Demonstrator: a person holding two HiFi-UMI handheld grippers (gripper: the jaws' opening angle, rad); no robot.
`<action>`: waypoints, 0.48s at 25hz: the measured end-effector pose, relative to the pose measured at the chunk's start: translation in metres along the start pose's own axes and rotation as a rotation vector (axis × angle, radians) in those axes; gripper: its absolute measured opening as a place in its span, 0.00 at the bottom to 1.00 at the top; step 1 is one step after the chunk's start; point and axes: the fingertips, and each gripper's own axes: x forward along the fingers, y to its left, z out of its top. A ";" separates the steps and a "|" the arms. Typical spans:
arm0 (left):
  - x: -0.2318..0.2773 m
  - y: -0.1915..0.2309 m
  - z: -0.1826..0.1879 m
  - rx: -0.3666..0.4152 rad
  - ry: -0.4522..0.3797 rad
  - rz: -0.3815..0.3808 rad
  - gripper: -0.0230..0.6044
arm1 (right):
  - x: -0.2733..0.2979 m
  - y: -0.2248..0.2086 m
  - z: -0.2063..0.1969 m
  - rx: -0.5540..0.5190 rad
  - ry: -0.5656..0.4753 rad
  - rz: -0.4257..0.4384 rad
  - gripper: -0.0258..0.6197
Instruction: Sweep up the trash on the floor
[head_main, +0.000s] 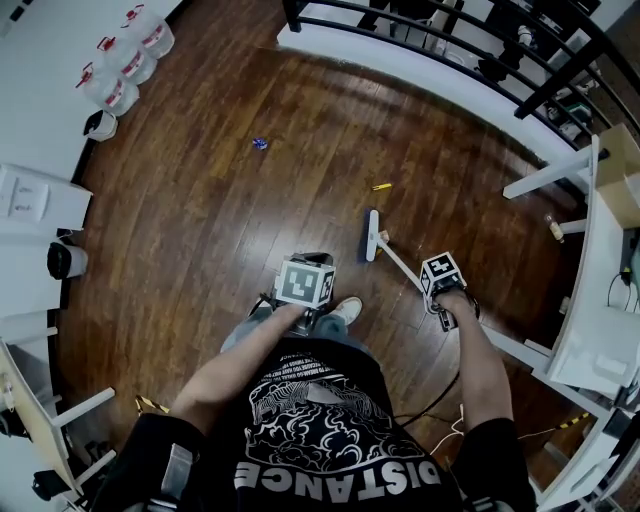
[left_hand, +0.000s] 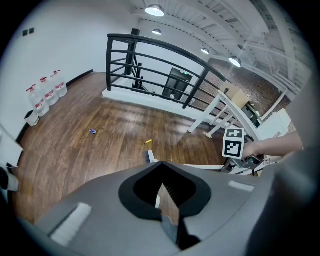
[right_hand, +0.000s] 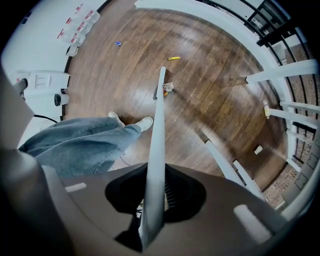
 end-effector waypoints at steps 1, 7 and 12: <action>0.000 -0.002 0.000 0.004 0.001 0.000 0.04 | -0.001 -0.003 -0.001 0.005 -0.002 -0.004 0.14; 0.000 -0.006 0.004 0.034 0.002 0.003 0.04 | -0.002 -0.009 -0.003 0.028 -0.023 0.002 0.14; 0.003 -0.006 0.014 0.032 -0.008 -0.007 0.04 | 0.000 0.006 -0.014 0.067 -0.064 0.076 0.14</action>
